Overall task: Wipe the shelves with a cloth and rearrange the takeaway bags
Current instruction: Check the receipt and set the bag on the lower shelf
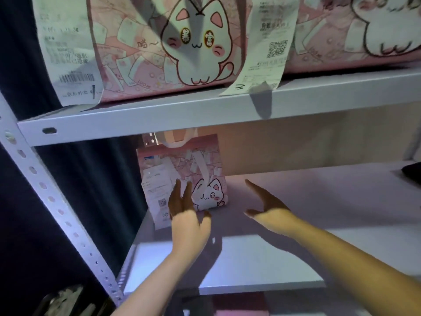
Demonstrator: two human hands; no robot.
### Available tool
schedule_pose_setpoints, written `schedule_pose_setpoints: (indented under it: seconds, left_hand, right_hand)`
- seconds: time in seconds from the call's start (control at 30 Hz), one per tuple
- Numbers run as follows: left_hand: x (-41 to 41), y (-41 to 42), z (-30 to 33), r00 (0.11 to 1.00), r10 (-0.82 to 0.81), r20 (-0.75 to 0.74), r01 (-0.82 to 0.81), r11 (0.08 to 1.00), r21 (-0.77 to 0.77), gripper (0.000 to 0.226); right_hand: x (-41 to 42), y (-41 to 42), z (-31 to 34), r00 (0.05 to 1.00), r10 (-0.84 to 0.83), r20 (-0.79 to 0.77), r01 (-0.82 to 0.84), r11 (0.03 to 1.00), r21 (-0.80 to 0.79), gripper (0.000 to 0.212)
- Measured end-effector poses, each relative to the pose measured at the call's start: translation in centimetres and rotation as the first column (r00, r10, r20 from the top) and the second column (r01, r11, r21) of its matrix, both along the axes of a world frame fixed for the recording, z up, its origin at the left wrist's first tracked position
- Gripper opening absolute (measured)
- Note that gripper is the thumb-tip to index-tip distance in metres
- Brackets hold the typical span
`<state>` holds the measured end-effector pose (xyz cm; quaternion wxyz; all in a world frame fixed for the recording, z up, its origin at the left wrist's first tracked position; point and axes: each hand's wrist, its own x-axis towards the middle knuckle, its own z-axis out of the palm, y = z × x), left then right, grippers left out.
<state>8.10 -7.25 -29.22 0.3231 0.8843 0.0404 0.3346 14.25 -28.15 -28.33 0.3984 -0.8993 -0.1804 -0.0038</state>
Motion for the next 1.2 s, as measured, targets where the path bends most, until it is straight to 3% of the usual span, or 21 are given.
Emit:
schedule_pose_setpoints:
  seconds: [0.13, 0.3, 0.47, 0.57, 0.67, 0.8, 0.93, 1.2]
  left_hand:
    - [0.3, -6.7, -0.2, 0.988, -0.146, -0.059, 0.150, 0.986, 0.076, 0.084]
    - [2.9, -16.4, -2.8, 0.917, -0.266, -0.298, 0.310, 0.944, 0.111, 0.080]
    - [4.7, -26.0, -5.2, 0.811, -0.141, -0.569, 0.389, 0.855, 0.343, 0.080]
    - [5.2, -30.7, -5.6, 0.744, -0.108, -0.660, 0.424, 0.839, 0.341, 0.081]
    - [5.6, -33.7, -5.9, 0.725, -0.070, -0.685, 0.427, 0.826, 0.368, 0.090]
    - [6.5, -34.9, -5.7, 0.732, -0.040, -0.680, 0.397, 0.836, 0.379, 0.112]
    - [7.7, -36.2, -5.1, 0.691, -0.063, -0.720, 0.442, 0.826, 0.351, 0.126]
    - [9.0, -38.2, -5.5, 0.663, -0.115, -0.740, 0.533, 0.766, 0.358, 0.130]
  right_hand:
    - [-1.2, -6.9, -1.1, 0.999, -0.011, 0.047, 0.014, 0.998, -0.069, 0.075]
    - [-2.9, -18.2, -2.0, 0.992, -0.117, -0.036, 0.113, 0.989, -0.094, 0.075]
    - [-4.4, -29.8, -1.4, 0.949, -0.307, -0.074, 0.299, 0.949, -0.099, 0.080]
    - [-4.2, -35.6, -1.7, 0.903, -0.424, -0.067, 0.417, 0.904, -0.096, 0.071]
    - [-3.6, -39.7, -1.7, 0.855, -0.508, -0.108, 0.500, 0.861, -0.095, 0.066]
    - [-2.5, -41.7, -1.6, 0.853, -0.502, -0.146, 0.496, 0.865, -0.079, 0.091]
    - [-1.7, -42.3, -2.4, 0.841, -0.525, -0.130, 0.517, 0.851, -0.088, 0.065]
    - [-2.3, -44.1, -3.8, 0.772, -0.630, -0.083, 0.617, 0.774, -0.141, 0.054]
